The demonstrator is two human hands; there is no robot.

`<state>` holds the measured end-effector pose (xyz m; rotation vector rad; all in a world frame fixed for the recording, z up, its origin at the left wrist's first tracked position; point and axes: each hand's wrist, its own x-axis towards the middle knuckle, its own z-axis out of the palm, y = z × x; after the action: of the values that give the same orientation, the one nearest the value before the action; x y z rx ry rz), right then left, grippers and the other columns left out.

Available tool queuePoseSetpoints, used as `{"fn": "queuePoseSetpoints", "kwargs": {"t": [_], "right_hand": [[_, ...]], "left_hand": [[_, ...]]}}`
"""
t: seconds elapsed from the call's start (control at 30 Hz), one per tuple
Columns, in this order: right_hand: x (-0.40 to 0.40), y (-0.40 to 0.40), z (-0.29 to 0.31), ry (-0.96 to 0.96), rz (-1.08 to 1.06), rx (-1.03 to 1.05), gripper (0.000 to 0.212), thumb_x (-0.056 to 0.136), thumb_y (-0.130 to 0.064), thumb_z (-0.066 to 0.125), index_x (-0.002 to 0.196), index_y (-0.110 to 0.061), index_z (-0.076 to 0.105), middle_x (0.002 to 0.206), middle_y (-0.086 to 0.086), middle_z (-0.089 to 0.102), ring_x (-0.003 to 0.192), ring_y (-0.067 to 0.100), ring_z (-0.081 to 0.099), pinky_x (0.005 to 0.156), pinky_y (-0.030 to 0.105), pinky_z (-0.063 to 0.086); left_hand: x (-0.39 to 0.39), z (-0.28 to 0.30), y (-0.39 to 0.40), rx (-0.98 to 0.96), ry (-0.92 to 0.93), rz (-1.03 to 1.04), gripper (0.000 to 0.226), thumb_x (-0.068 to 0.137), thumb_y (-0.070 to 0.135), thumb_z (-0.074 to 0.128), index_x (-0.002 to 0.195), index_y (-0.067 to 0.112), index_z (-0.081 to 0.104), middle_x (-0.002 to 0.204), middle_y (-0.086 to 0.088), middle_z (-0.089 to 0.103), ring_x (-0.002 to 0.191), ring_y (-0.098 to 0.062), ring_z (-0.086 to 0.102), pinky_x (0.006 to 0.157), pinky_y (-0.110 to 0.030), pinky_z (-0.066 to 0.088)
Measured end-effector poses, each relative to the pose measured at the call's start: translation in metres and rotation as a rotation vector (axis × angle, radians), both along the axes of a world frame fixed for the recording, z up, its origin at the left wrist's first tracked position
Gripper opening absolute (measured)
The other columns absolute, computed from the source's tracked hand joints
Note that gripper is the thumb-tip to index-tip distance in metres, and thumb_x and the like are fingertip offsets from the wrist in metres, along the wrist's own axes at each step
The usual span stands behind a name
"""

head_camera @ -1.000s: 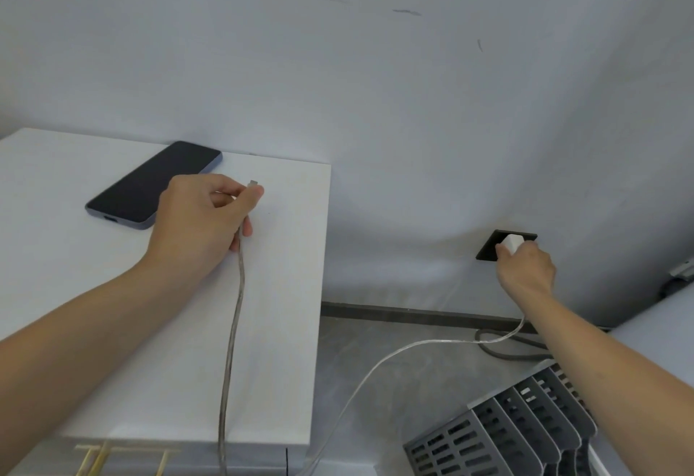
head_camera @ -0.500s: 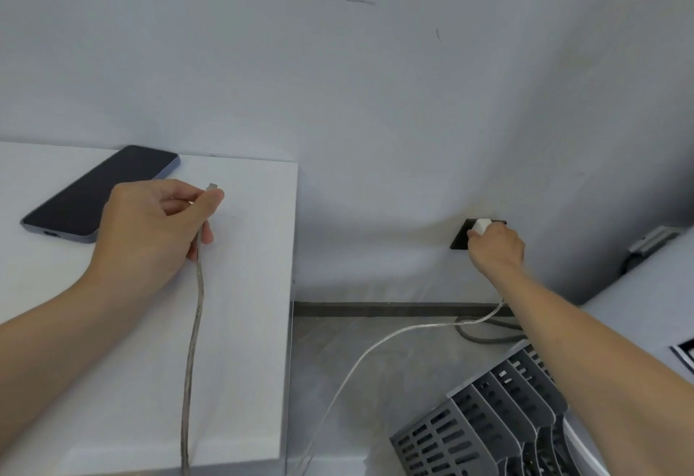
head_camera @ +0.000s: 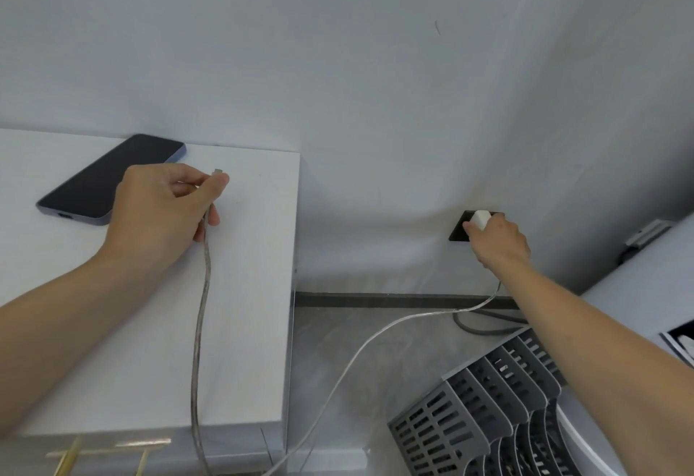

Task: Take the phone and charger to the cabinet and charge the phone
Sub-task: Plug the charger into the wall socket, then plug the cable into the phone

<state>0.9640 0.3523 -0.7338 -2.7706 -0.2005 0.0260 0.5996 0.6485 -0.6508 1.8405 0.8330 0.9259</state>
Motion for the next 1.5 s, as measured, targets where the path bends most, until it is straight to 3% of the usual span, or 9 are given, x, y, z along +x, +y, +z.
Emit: {"fn": "queuePoseSetpoints", "kwargs": {"t": [0.17, 0.3, 0.6, 0.73, 0.9, 1.13, 1.23, 1.37, 1.5], "right_hand": [[-0.03, 0.0, 0.015, -0.366, 0.1, -0.142, 0.052, 0.1, -0.04, 0.059, 0.131, 0.002, 0.054, 0.129, 0.023, 0.056, 0.121, 0.042, 0.051, 0.084, 0.051, 0.051], [-0.067, 0.019, 0.031, -0.47, 0.26, 0.05, 0.043, 0.098, -0.032, 0.062, 0.129, -0.002, 0.058, 0.126, 0.018, 0.059, 0.12, 0.038, 0.054, 0.092, 0.05, 0.05], [-0.203, 0.101, 0.084, 0.126, 0.554, 0.769, 0.015, 0.099, -0.029, 0.064, 0.107, -0.016, 0.066, 0.091, 0.0, 0.07, 0.082, 0.019, 0.071, 0.067, 0.027, 0.052], [-0.266, 0.131, 0.101, 0.252, 0.667, 0.865, 0.013, 0.099, -0.025, 0.065, 0.102, -0.013, 0.069, 0.082, 0.003, 0.076, 0.062, 0.006, 0.07, 0.058, 0.018, 0.05], [-0.305, 0.155, 0.117, 0.457, 0.657, 0.858, 0.017, 0.095, -0.023, 0.068, 0.1, -0.008, 0.074, 0.079, 0.009, 0.081, 0.058, 0.013, 0.072, 0.047, 0.02, 0.049], [-0.317, 0.165, 0.113, 0.492, 0.577, 0.916, 0.015, 0.095, -0.01, 0.063, 0.09, -0.002, 0.075, 0.068, 0.01, 0.076, 0.051, 0.014, 0.066, 0.048, 0.025, 0.051], [-0.318, 0.169, 0.112, 0.474, 0.542, 0.911, 0.016, 0.094, -0.011, 0.065, 0.088, -0.001, 0.075, 0.064, 0.005, 0.074, 0.048, 0.013, 0.064, 0.046, 0.023, 0.049], [-0.319, 0.172, 0.109, 0.431, 0.511, 0.921, 0.019, 0.093, -0.015, 0.067, 0.085, 0.0, 0.075, 0.059, 0.002, 0.071, 0.044, 0.01, 0.06, 0.042, 0.02, 0.045], [-0.321, 0.175, 0.105, 0.39, 0.509, 0.916, 0.017, 0.094, -0.014, 0.063, 0.085, -0.005, 0.075, 0.057, 0.0, 0.071, 0.041, 0.007, 0.059, 0.042, 0.017, 0.046]], "left_hand": [[0.0, 0.002, -0.002, -0.015, 0.0, -0.005, 0.029, 0.097, 0.034, 0.073, 0.079, 0.012, 0.077, 0.057, 0.002, 0.072, 0.034, -0.005, 0.05, 0.04, -0.013, 0.045], [0.0, 0.004, -0.003, -0.03, -0.001, -0.013, 0.029, 0.097, 0.035, 0.073, 0.079, 0.013, 0.076, 0.055, 0.003, 0.071, 0.034, -0.006, 0.052, 0.041, -0.013, 0.046], [-0.011, 0.013, -0.009, -0.097, -0.044, -0.067, 0.032, 0.096, 0.031, 0.075, 0.082, 0.003, 0.074, 0.05, 0.005, 0.063, 0.039, -0.01, 0.049, 0.055, -0.024, 0.045], [-0.017, 0.017, -0.011, -0.121, -0.054, -0.093, 0.035, 0.094, 0.032, 0.076, 0.084, -0.002, 0.073, 0.053, 0.0, 0.058, 0.04, -0.006, 0.045, 0.046, -0.015, 0.04], [-0.022, 0.021, -0.013, -0.15, -0.099, -0.107, 0.034, 0.094, 0.026, 0.078, 0.086, -0.007, 0.073, 0.053, 0.0, 0.056, 0.043, -0.005, 0.047, 0.049, -0.016, 0.041], [-0.031, 0.025, 0.001, -0.156, -0.066, -0.068, 0.036, 0.096, 0.04, 0.071, 0.078, 0.009, 0.076, 0.049, 0.007, 0.058, 0.042, -0.004, 0.05, 0.049, -0.016, 0.042], [-0.038, 0.032, 0.023, 0.071, 0.076, 0.126, 0.038, 0.098, 0.043, 0.064, 0.082, 0.011, 0.077, 0.062, 0.003, 0.066, 0.057, -0.011, 0.061, 0.054, -0.023, 0.04], [-0.046, 0.038, 0.053, 0.582, 0.525, 0.248, 0.041, 0.098, 0.05, 0.058, 0.107, 0.012, 0.069, 0.105, -0.007, 0.067, 0.112, -0.031, 0.057, 0.07, -0.038, 0.046], [-0.035, 0.038, 0.071, 0.416, 0.921, 0.206, 0.077, 0.086, 0.077, 0.054, 0.129, 0.013, 0.058, 0.128, -0.014, 0.051, 0.13, -0.035, 0.044, 0.082, -0.041, 0.038]]}}
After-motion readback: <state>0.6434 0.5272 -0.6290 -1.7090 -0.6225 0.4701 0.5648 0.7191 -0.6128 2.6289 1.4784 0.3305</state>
